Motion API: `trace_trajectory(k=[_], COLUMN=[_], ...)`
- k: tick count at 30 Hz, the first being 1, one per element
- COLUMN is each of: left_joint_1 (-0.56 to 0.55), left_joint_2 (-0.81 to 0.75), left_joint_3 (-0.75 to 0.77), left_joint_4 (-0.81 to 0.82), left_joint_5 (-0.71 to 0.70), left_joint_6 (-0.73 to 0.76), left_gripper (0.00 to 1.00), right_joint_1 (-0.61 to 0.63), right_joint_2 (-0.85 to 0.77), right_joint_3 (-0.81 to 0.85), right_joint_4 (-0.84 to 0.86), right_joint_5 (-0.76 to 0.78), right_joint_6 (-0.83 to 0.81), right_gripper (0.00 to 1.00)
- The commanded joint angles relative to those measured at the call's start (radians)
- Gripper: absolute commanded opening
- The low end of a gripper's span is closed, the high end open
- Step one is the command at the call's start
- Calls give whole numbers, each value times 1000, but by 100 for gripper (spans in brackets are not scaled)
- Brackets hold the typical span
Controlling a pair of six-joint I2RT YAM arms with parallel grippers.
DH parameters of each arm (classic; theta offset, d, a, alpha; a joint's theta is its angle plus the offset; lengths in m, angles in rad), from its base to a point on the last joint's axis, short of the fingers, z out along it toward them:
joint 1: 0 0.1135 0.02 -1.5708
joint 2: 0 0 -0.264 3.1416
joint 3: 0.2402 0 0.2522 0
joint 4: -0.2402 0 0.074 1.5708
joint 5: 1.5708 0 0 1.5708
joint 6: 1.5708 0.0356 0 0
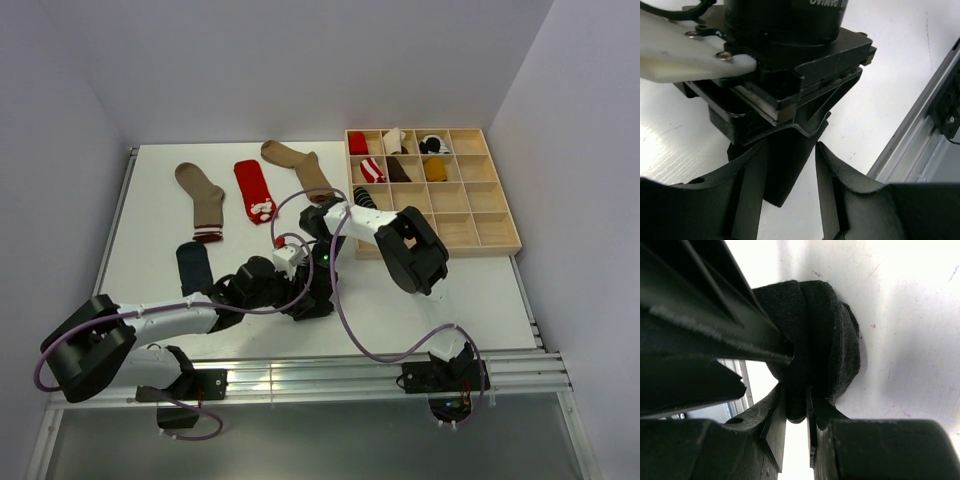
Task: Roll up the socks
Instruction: Roll the sock at the center of the board.
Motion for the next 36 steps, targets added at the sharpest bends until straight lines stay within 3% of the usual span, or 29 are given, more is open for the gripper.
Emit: trace_trajectory(k=[1,20,27,36], left_joint_1=[-4,-4,-4,-4], left_joint_2=[6,118,186,230], left_joint_3=[8,31,42,44], left_joint_4=[62,-24,-58,-82], left_joint_5=[46,-63,-84,-107], left_joint_6=[25,-36,-87,-136], left_gripper=[48,43,15,1], right_joint_1=[-8,-20,-24,-116], right_joint_2=[50,65,7,-122], right_joint_3=[14,28,-23,-29], right_joint_4=[14,37,131,177], right_joint_5=[98,121,147,47], right_joint_6=[-9,39,103,194], right_gripper=[13,14,32,46])
